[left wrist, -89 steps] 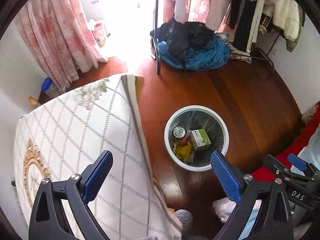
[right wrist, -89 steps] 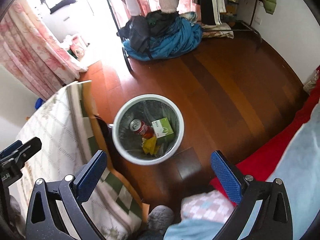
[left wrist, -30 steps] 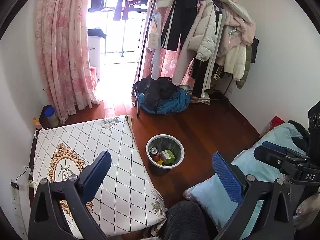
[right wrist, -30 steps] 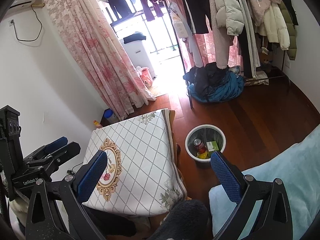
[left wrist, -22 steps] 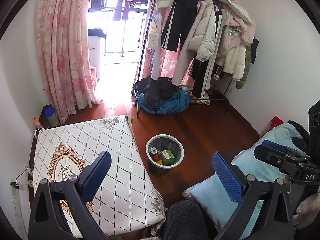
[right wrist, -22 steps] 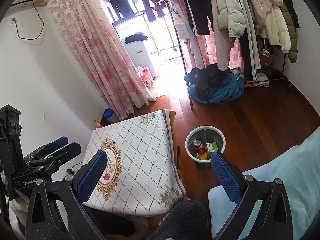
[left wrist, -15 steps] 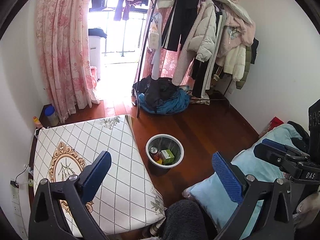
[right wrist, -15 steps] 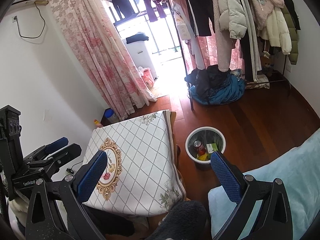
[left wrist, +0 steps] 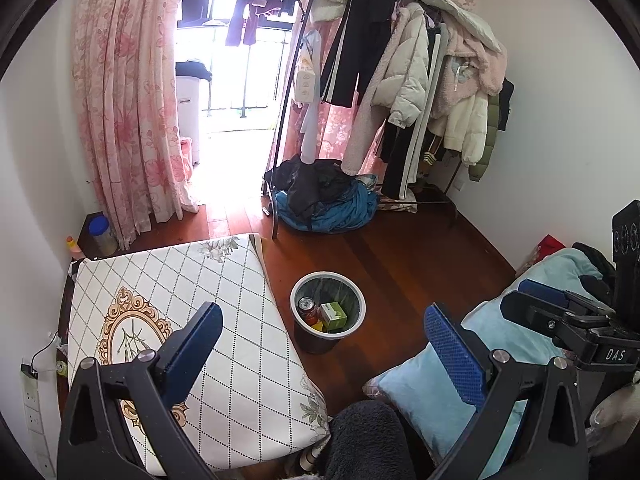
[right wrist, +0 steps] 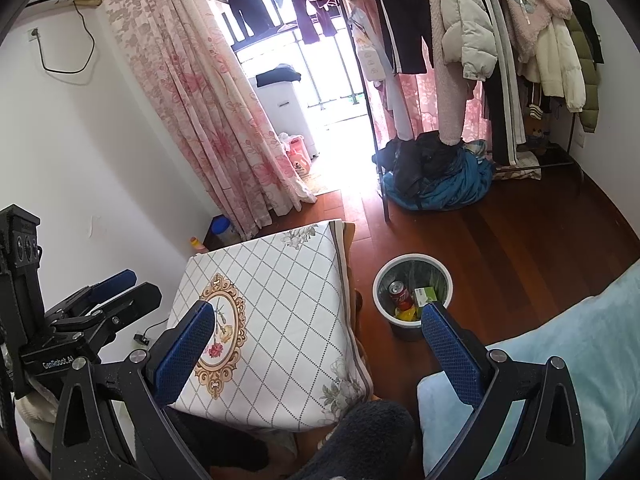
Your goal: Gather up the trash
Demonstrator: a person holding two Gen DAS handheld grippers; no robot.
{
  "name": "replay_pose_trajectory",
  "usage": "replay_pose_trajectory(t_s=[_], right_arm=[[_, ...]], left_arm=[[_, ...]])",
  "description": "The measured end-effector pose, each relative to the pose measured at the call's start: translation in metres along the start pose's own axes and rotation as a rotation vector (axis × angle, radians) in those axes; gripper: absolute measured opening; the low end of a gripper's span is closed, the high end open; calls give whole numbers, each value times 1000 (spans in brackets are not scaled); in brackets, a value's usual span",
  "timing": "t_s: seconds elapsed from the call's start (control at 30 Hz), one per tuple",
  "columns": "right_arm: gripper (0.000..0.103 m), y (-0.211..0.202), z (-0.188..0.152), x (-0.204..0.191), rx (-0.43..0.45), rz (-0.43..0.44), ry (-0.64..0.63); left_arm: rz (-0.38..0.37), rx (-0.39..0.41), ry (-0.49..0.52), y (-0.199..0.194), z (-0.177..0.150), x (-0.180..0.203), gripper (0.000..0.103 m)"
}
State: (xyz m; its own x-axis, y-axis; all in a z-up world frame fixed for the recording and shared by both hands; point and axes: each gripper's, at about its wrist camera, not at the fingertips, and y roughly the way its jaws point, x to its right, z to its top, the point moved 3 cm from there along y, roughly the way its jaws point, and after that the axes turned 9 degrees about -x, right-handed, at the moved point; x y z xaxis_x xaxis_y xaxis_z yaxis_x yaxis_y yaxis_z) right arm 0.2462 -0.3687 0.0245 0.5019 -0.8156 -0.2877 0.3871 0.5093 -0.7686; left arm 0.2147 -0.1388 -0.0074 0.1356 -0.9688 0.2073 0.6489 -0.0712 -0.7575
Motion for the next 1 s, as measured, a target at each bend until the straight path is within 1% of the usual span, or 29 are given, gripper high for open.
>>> replay_pose_trajectory(t_s=[1.0], right_arm=[[103, 3, -13, -3, -13, -8, -12]], left_arm=[[-17, -4, 8, 1, -3, 7, 103]])
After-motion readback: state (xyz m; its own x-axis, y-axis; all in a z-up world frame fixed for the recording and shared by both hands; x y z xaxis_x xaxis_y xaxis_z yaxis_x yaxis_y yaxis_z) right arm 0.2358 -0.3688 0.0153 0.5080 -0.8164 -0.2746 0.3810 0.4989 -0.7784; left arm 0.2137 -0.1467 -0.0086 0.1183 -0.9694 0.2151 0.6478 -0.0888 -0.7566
